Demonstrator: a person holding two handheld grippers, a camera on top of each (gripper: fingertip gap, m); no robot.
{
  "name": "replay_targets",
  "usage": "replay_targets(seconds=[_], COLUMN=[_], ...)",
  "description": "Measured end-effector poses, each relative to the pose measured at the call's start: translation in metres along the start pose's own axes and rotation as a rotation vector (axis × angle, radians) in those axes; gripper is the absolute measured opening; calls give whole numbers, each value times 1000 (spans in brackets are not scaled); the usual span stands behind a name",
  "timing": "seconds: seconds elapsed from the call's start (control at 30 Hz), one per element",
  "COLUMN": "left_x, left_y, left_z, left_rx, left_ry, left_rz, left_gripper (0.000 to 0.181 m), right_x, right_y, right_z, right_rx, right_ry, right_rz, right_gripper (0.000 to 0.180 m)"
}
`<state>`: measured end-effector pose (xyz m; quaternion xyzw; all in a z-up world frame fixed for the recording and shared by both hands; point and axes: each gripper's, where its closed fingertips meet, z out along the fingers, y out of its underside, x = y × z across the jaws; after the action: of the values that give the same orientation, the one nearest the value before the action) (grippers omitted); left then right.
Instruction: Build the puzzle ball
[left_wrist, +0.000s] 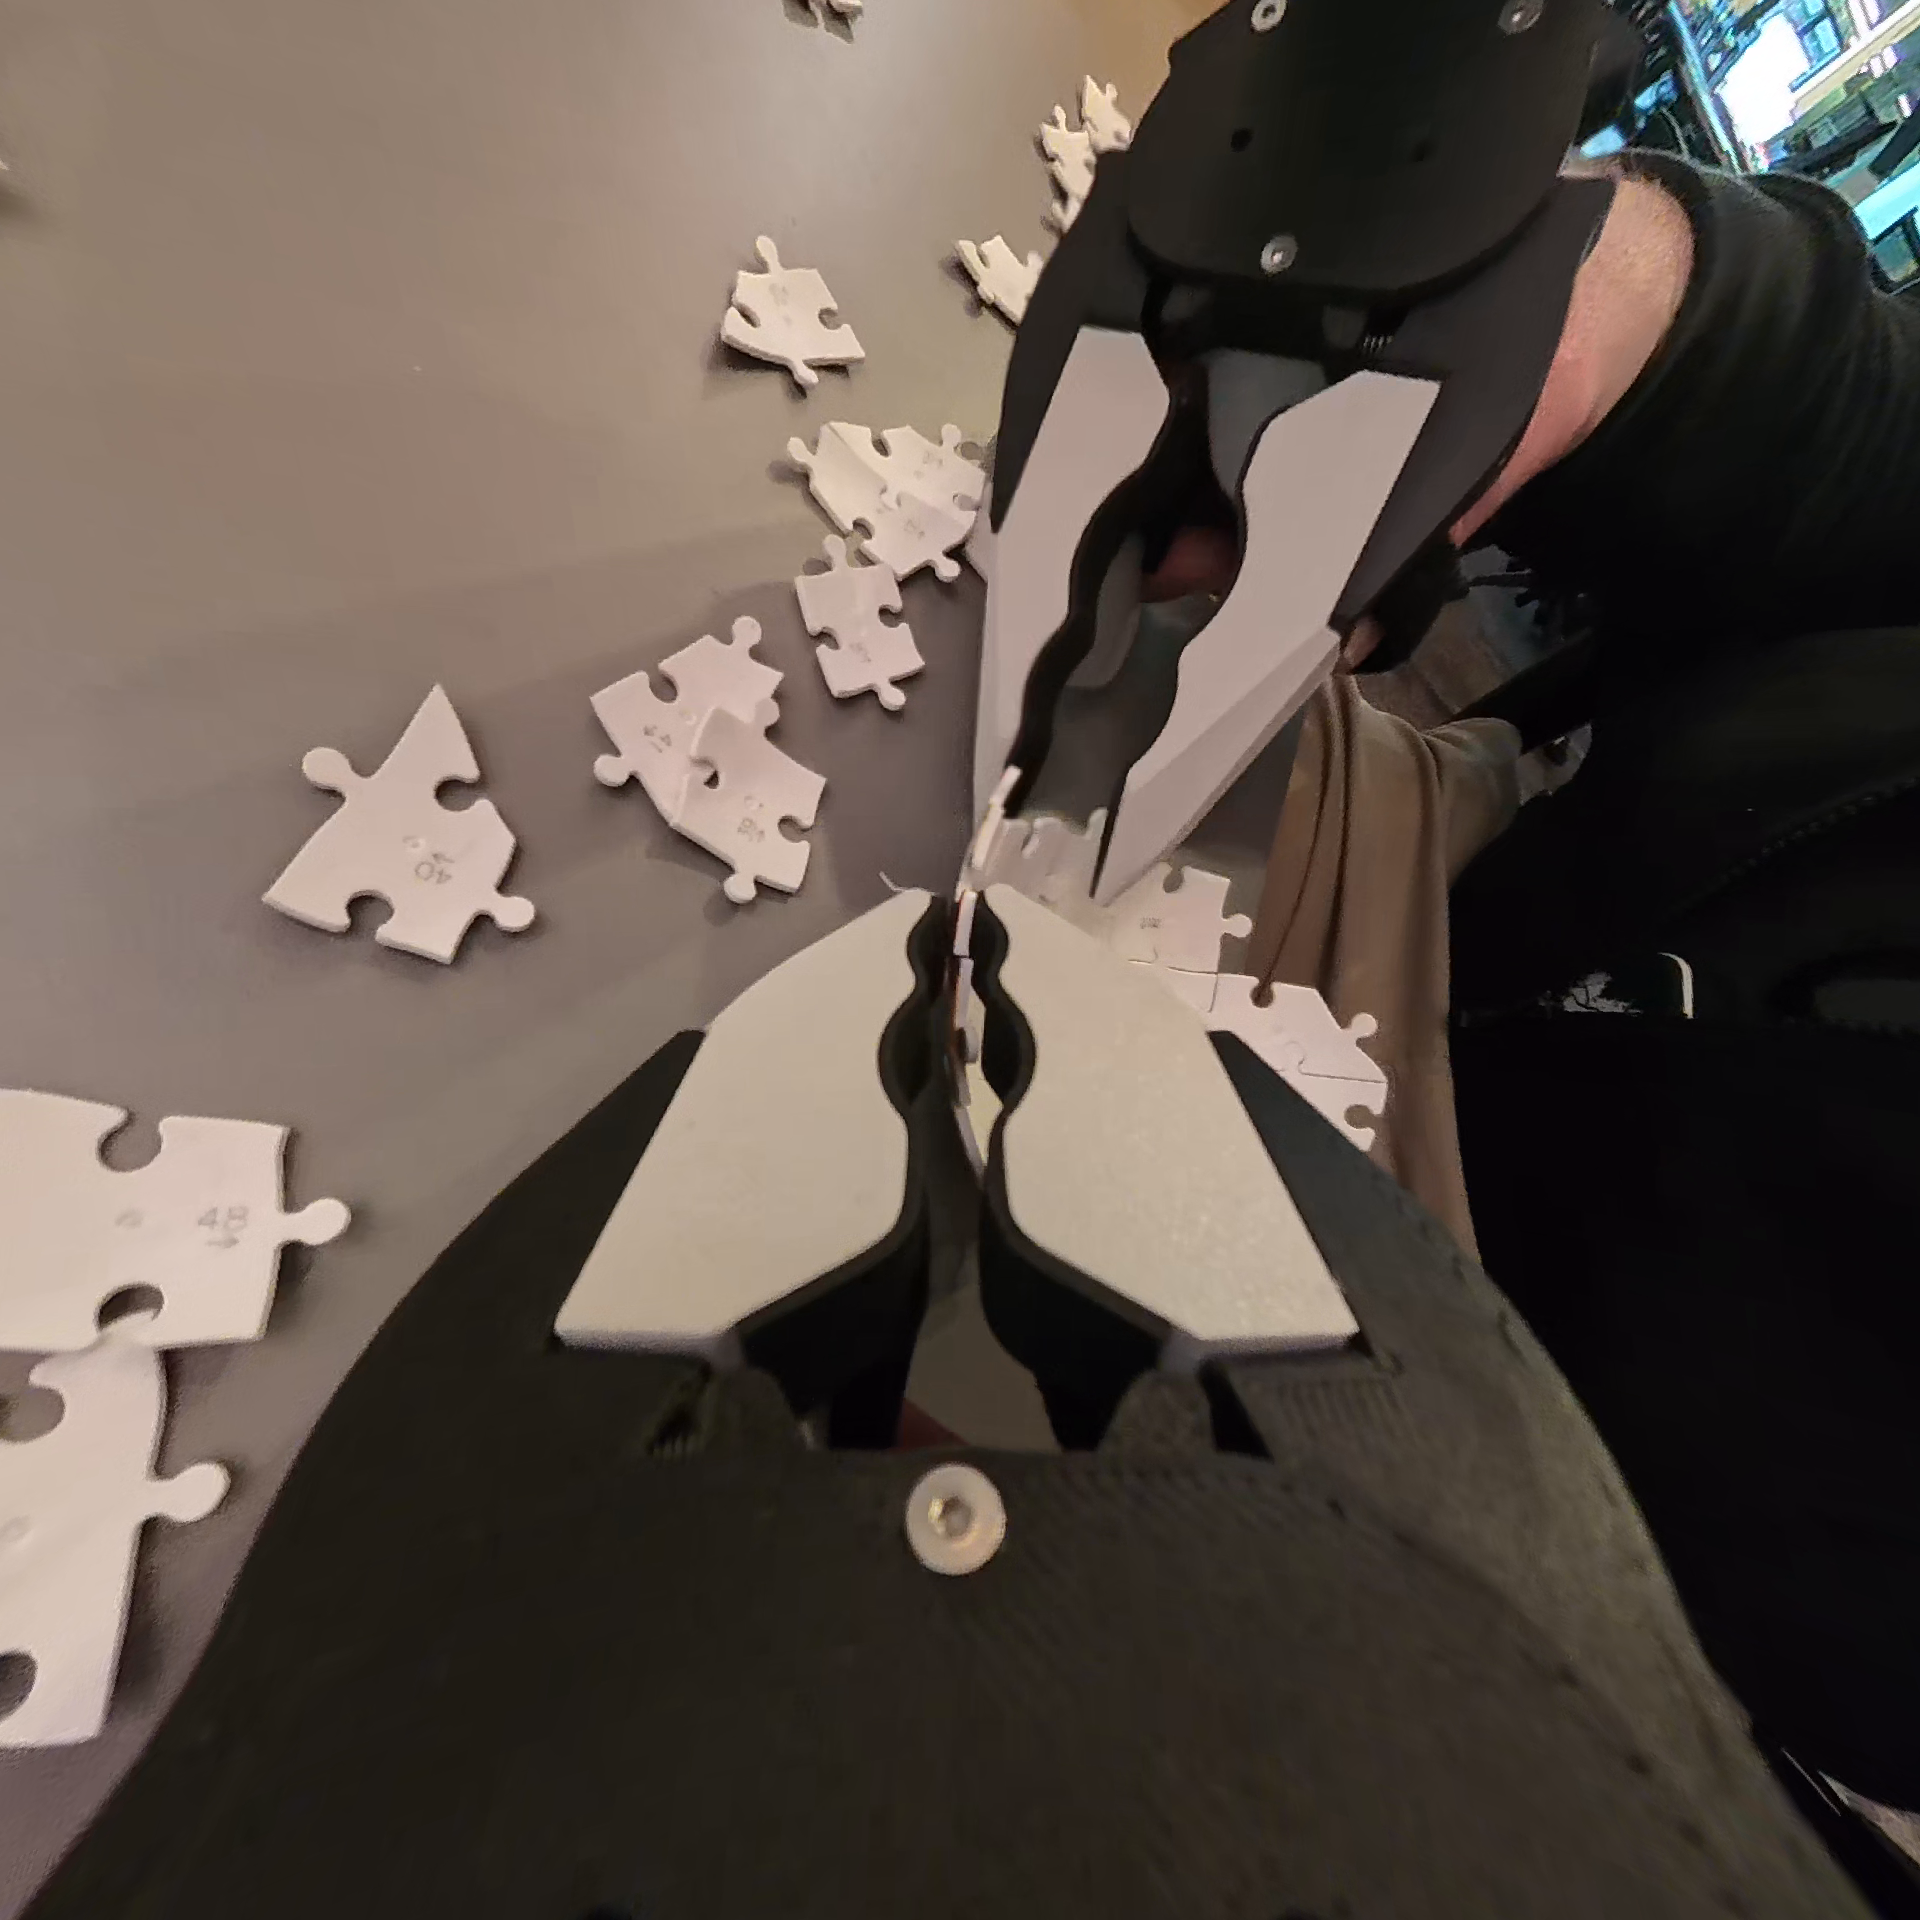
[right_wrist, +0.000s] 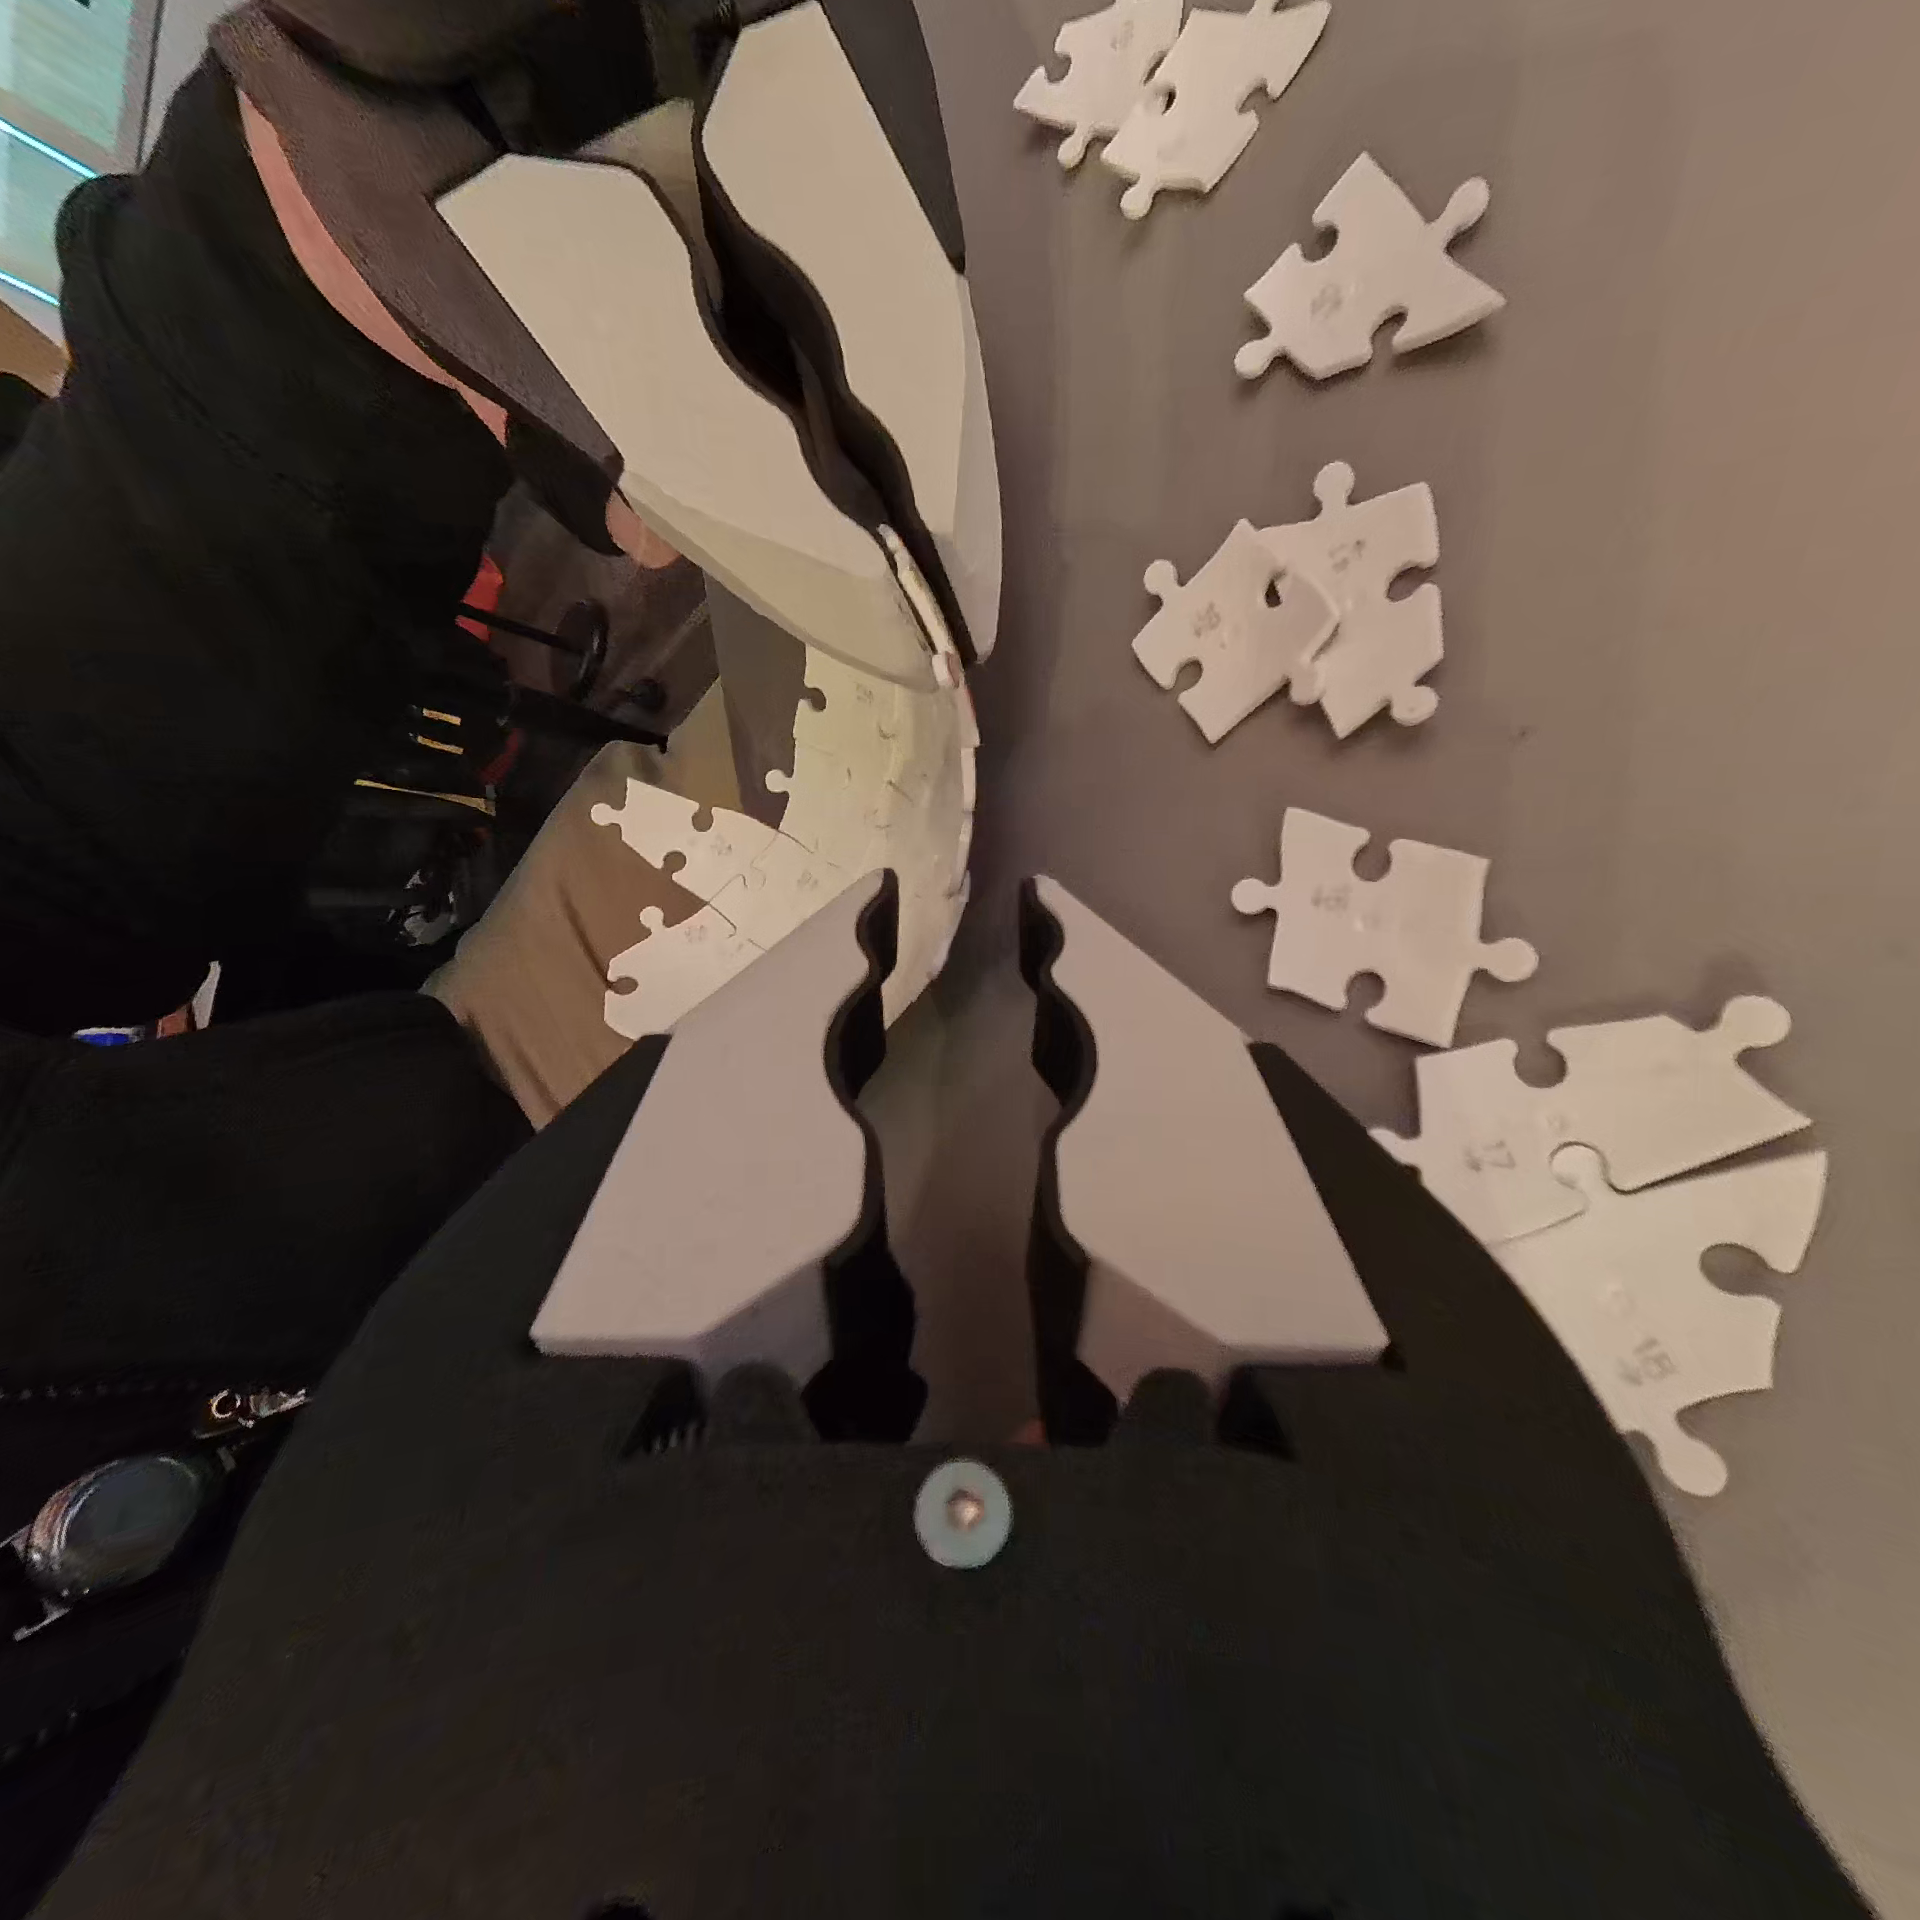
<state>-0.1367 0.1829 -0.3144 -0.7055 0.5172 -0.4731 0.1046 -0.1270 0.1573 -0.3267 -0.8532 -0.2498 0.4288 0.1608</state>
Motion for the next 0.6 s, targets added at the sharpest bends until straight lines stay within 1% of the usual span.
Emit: replay_targets(seconds=[0.13, 0.6], left_x=[1, 2], left_y=[-2, -8], left_z=[0, -4], left_rx=[9, 47], left_ry=[-3, 8], left_rz=[5, 4], left_gripper=[4, 6], right_x=[-1, 2], right_y=[1, -5], right_z=[5, 2], right_rx=[-7, 28], right_ry=[6, -8], right_rz=[16, 26], right_gripper=[3, 0])
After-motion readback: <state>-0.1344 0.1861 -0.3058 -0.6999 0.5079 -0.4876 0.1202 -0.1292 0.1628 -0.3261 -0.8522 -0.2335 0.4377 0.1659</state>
